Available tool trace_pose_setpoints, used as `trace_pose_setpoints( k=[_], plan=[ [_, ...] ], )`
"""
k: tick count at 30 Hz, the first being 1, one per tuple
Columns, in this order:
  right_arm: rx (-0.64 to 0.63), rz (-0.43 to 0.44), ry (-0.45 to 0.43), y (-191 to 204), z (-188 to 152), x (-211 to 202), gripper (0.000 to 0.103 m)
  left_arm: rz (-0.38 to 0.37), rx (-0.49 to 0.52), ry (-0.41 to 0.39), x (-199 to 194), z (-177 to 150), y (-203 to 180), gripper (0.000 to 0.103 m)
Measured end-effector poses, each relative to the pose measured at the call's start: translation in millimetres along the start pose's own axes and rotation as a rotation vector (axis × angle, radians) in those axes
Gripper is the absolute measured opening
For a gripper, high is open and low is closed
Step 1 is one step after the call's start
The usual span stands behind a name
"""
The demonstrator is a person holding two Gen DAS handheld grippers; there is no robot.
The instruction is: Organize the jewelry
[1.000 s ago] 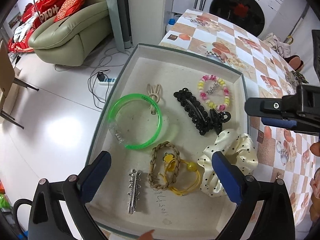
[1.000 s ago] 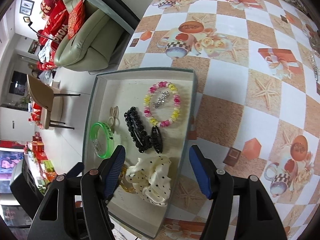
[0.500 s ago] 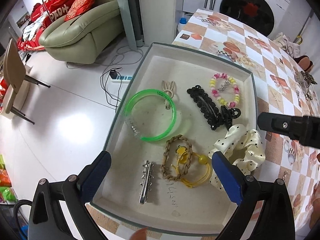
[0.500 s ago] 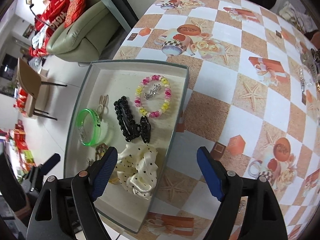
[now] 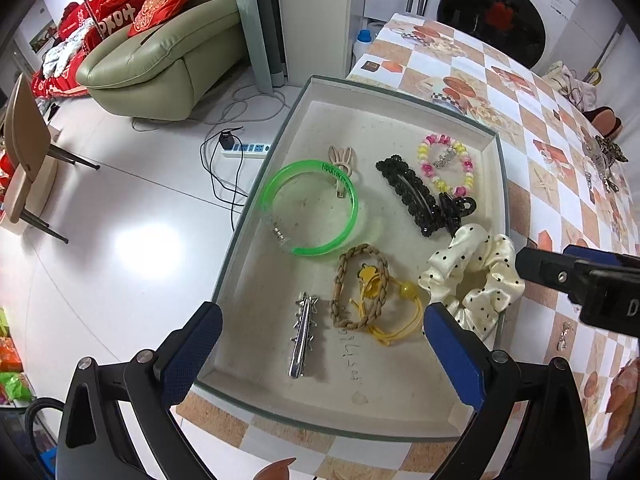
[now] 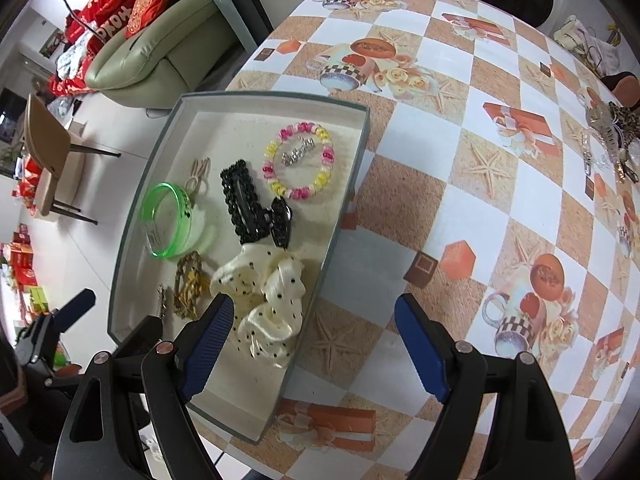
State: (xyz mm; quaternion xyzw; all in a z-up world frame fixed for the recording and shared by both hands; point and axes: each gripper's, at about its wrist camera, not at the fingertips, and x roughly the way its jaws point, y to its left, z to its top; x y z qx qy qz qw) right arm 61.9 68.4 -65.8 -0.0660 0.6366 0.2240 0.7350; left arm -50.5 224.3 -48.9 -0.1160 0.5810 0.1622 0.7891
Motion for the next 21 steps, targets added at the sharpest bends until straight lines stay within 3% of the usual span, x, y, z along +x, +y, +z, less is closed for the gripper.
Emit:
trace_pose_setpoints(
  k=[10,21],
  plan=[
    [-0.050,-0.071,0.021,9,-15,-4,0.085,-0.028,0.022,0.038,-8,-9,0,0.103],
    [-0.078,-0.047,0.052,24,-27,-20,0.085,-0.014,0.021,0.067,-31,-21,12,0.103]
  ],
)
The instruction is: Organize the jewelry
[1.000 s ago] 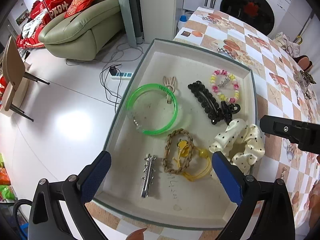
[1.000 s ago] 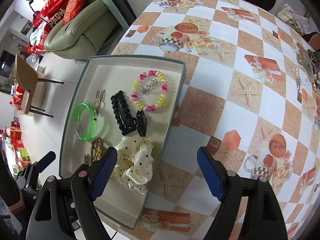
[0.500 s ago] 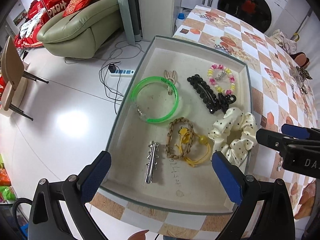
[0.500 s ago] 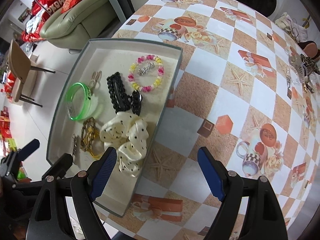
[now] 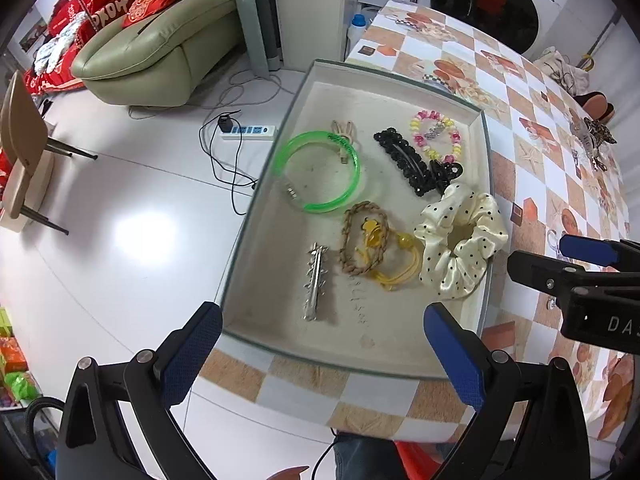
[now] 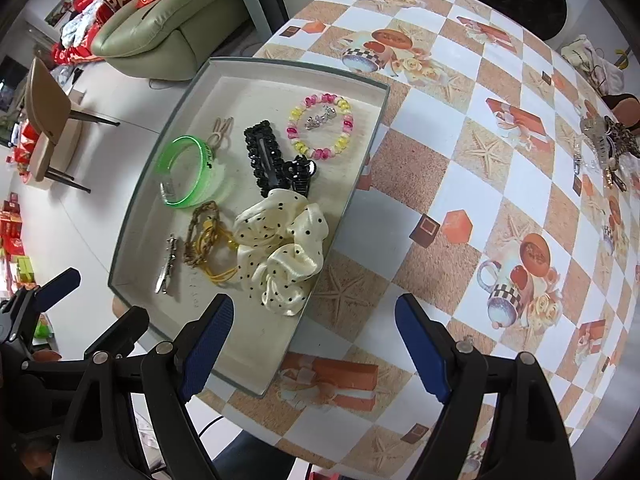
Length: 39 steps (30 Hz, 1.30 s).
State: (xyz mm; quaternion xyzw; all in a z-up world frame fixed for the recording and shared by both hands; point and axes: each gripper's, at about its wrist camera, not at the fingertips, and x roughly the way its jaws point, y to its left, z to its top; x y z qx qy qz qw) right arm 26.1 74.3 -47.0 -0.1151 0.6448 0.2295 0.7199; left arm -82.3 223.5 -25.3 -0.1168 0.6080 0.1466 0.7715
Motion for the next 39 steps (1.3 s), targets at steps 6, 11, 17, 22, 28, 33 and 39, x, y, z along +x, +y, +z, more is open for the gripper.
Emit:
trace_pose_setpoints(
  k=[6,11,17,22,28,33,39],
  plan=[
    [-0.013,0.003,-0.011,9,-6,-16,0.085,0.004,0.006,-0.004,-16,-3,3,0.103],
    [-0.015,0.000,-0.026,14,-8,-29,0.085,-0.006,0.007,-0.005,-27,-5,4,0.103],
    [-0.012,-0.013,-0.031,16,-9,-40,0.085,-0.008,0.013,0.001,-36,-8,2,0.103],
    [-0.031,-0.025,-0.018,15,-11,-45,0.085,0.002,0.007,0.007,-42,-11,3,0.103],
    [-0.041,-0.024,-0.035,13,-13,-59,0.085,0.012,-0.001,-0.010,-57,-11,4,0.103],
    [-0.044,-0.044,-0.092,17,-12,-76,0.085,0.015,-0.005,-0.030,-69,-9,2,0.103],
    [-0.053,-0.056,-0.147,21,-11,-92,0.085,0.019,-0.004,-0.048,-79,-8,-1,0.103]
  ],
)
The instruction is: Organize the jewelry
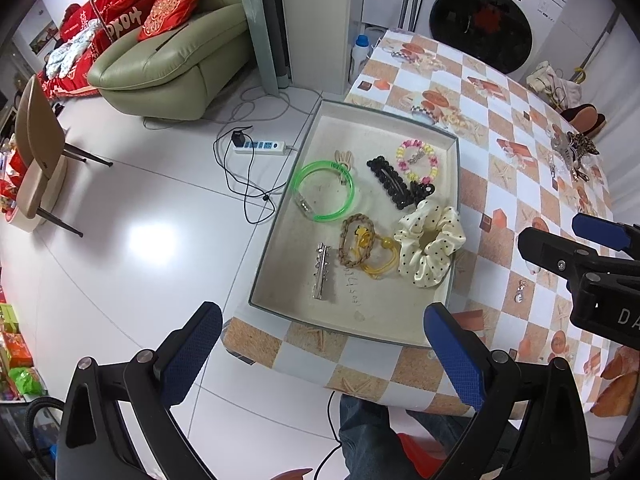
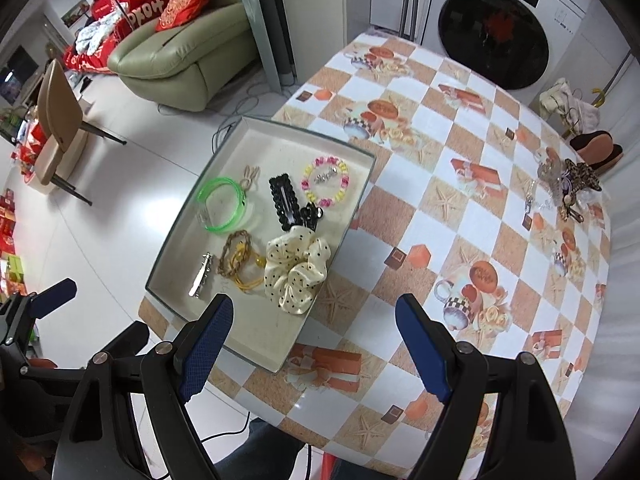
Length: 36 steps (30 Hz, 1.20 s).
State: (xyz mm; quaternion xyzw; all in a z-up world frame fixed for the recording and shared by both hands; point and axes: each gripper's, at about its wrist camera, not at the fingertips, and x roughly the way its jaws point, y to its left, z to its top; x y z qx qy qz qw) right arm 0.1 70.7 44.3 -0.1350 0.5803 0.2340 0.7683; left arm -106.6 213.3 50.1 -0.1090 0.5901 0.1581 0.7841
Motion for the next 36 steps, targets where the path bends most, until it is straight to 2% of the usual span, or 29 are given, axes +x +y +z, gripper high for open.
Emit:
trace_pose_setpoints(
  k=[36],
  plan=[
    [-0.016,-0.002,0.016,-0.2,2.6,-5.7,0.085,0.007,-0.016,-0.025,-8.4,4.2,-1.2,0.103]
  ],
)
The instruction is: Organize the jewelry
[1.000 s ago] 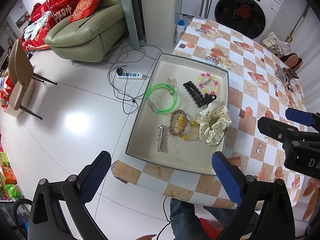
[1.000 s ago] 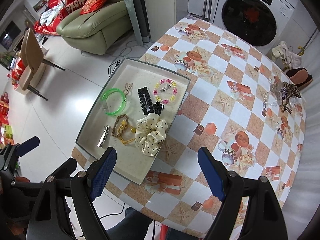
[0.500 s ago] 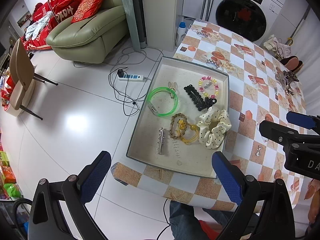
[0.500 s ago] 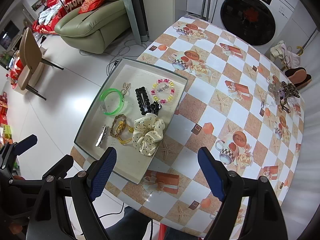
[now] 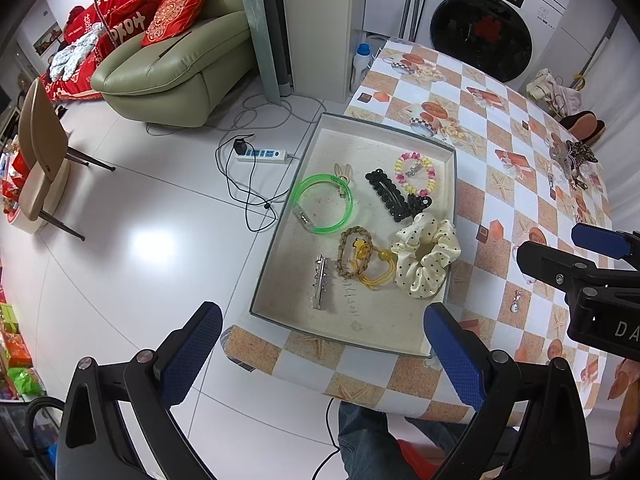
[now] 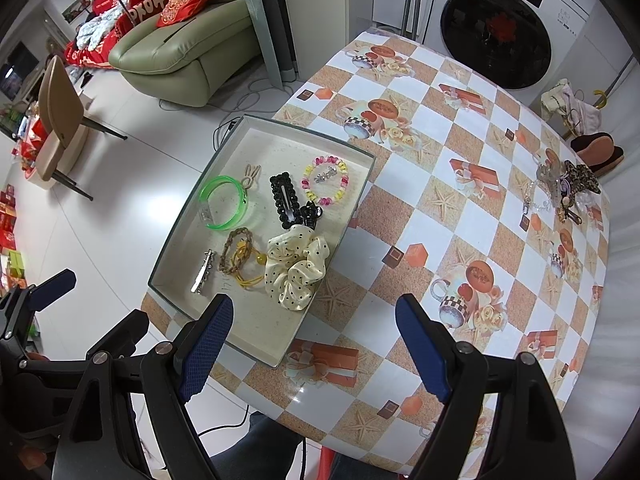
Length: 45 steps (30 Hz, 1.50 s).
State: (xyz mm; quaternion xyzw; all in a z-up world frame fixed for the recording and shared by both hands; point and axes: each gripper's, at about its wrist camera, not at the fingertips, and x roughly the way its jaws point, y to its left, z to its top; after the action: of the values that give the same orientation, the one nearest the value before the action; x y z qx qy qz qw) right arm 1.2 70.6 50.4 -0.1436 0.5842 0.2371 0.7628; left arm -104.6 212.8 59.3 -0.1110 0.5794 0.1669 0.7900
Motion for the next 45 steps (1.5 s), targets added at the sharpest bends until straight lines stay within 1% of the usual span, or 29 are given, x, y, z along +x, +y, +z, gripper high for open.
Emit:
trace_pose_setpoints(
  k=[11,45],
  plan=[
    [0.001,0.006,0.009,-1.1,-3.6,1.9,0.085,-0.001,-0.002,0.003,0.1,0.3,-1.1,0.103],
    [0.000,0.007,0.012,0.8,-0.9,4.6,0.085,-0.001,0.000,0.004,1.8,1.0,0.5,0.103]
  ],
)
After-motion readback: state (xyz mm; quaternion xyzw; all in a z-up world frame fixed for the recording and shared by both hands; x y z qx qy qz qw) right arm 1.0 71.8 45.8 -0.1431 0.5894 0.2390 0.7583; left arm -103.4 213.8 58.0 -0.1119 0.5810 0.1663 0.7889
